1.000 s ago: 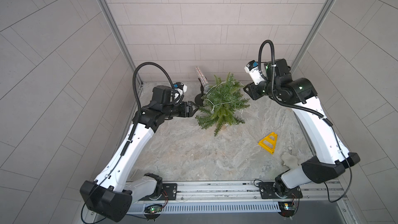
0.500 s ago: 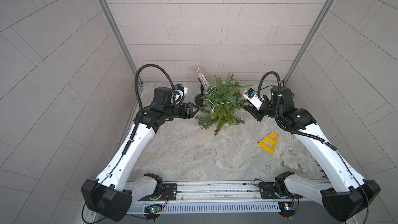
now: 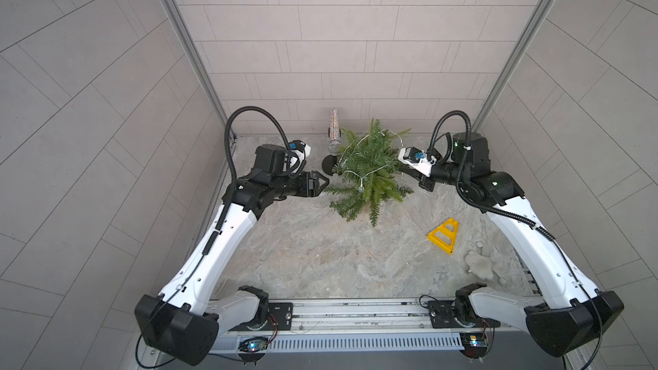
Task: Remove string lights from the small christmas tree
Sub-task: Pick up the light string from the Christmas tree.
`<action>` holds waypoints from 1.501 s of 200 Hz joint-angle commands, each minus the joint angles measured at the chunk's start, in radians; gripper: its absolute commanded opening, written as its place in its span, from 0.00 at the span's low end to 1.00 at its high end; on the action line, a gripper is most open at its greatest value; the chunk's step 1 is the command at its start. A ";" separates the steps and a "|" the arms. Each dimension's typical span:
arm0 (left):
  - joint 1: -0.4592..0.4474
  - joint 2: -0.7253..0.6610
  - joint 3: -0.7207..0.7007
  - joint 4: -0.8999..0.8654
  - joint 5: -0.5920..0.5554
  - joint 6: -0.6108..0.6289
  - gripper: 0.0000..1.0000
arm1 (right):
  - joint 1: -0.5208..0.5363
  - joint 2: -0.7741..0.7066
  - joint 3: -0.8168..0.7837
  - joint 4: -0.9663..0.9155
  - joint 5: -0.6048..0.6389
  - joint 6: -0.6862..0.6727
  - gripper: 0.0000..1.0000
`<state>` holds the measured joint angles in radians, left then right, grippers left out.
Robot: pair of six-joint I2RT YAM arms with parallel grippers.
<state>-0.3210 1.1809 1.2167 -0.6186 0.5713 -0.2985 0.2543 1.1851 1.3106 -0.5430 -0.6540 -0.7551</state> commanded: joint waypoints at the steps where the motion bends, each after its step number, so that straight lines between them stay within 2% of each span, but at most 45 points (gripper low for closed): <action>1: -0.003 0.008 0.000 -0.012 -0.005 0.021 0.69 | -0.003 0.018 0.009 -0.017 -0.026 -0.082 0.29; 34: -0.003 0.007 -0.004 -0.010 -0.012 0.011 0.69 | 0.000 0.022 0.023 0.030 -0.026 -0.095 0.29; 150: -0.003 0.007 -0.006 -0.005 -0.019 0.001 0.70 | 0.019 0.125 0.111 -0.054 0.059 -0.196 0.31; 234: -0.003 0.010 -0.004 -0.007 -0.019 0.002 0.70 | 0.010 0.172 0.146 -0.052 0.045 -0.222 0.33; 300: -0.003 0.006 -0.005 -0.007 -0.020 0.001 0.71 | 0.007 0.218 0.199 -0.123 0.036 -0.275 0.33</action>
<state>-0.3210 1.1957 1.2167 -0.6186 0.5549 -0.2981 0.2672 1.3968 1.4895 -0.6270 -0.5991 -0.9901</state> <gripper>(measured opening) 0.704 0.329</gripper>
